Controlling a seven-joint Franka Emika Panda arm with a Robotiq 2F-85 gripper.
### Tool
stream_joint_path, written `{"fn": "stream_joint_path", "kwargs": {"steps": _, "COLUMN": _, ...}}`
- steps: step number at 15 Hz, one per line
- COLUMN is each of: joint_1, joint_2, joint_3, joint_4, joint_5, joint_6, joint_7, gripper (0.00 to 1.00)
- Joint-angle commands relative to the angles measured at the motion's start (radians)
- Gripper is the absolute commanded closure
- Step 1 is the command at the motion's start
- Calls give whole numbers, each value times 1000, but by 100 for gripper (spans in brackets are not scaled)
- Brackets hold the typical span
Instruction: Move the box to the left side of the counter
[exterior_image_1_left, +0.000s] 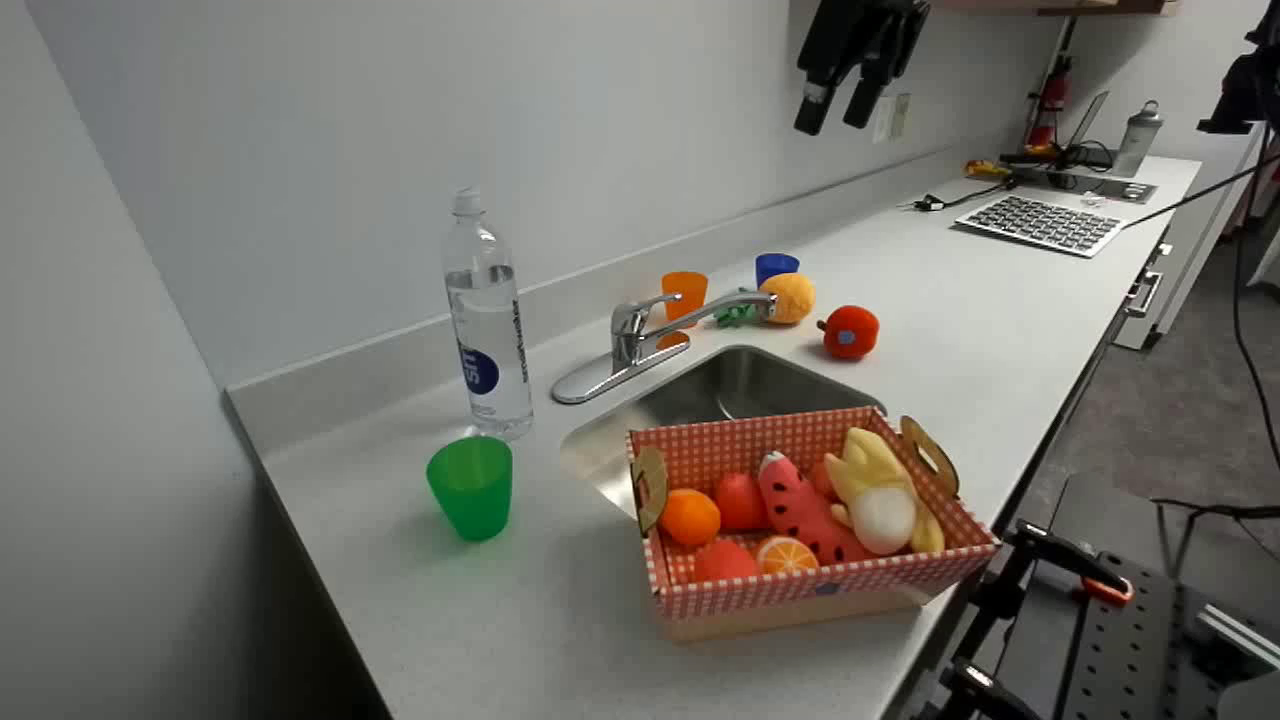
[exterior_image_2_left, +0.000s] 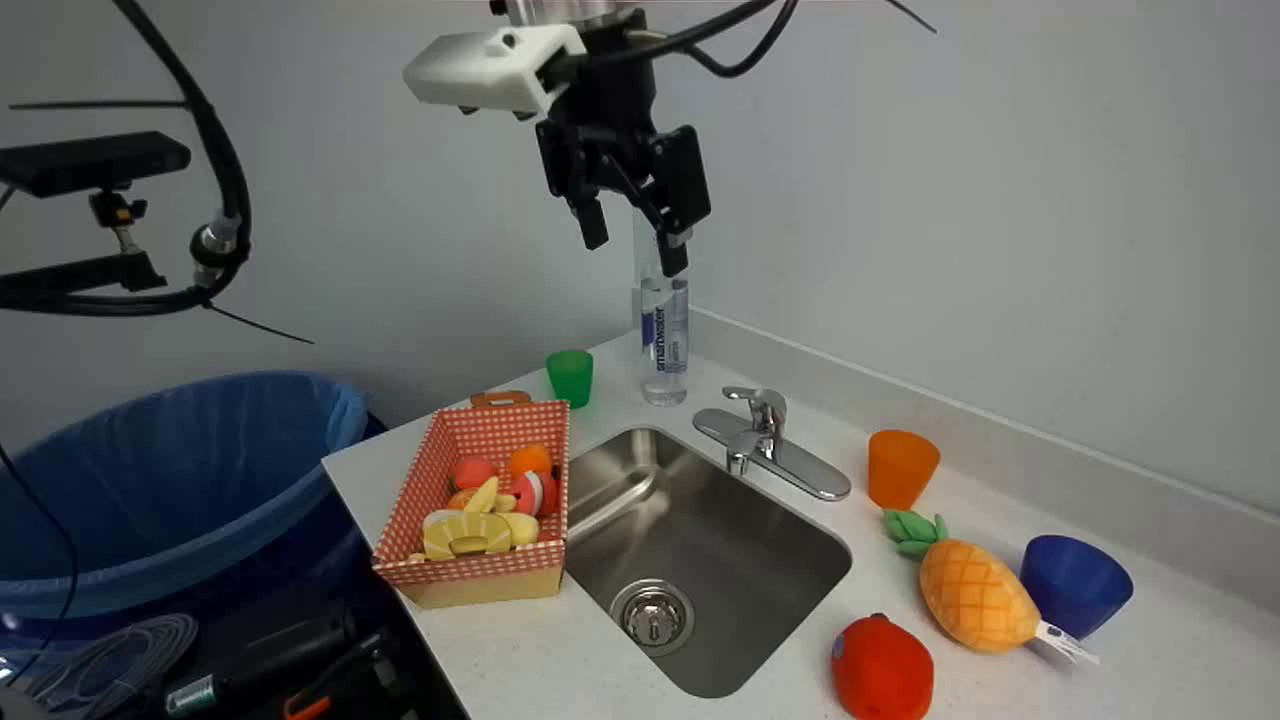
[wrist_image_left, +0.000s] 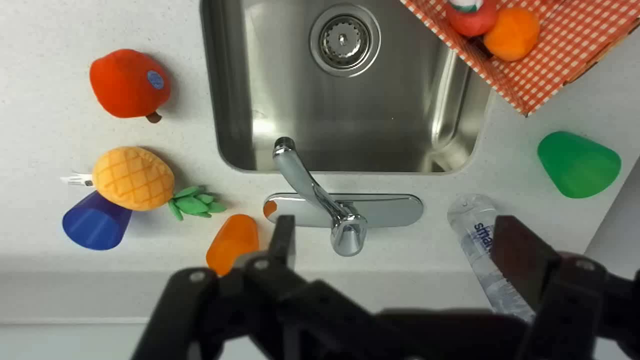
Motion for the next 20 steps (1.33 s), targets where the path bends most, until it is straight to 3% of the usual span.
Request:
{"fn": "stream_joint_path", "kwargs": {"steps": 1, "joint_1": -13, "joint_2": 2, "joint_3": 11, "joint_4": 2, "joint_5": 7, "joint_6": -2, "joint_7": -5, "gripper": 0}}
{"fn": "stream_joint_path", "kwargs": {"steps": 20, "joint_1": -25, "joint_2": 42, "joint_3": 14, "joint_4": 16, "joint_5": 3, "joint_6": 2, "joint_7": 32, "gripper": 0}}
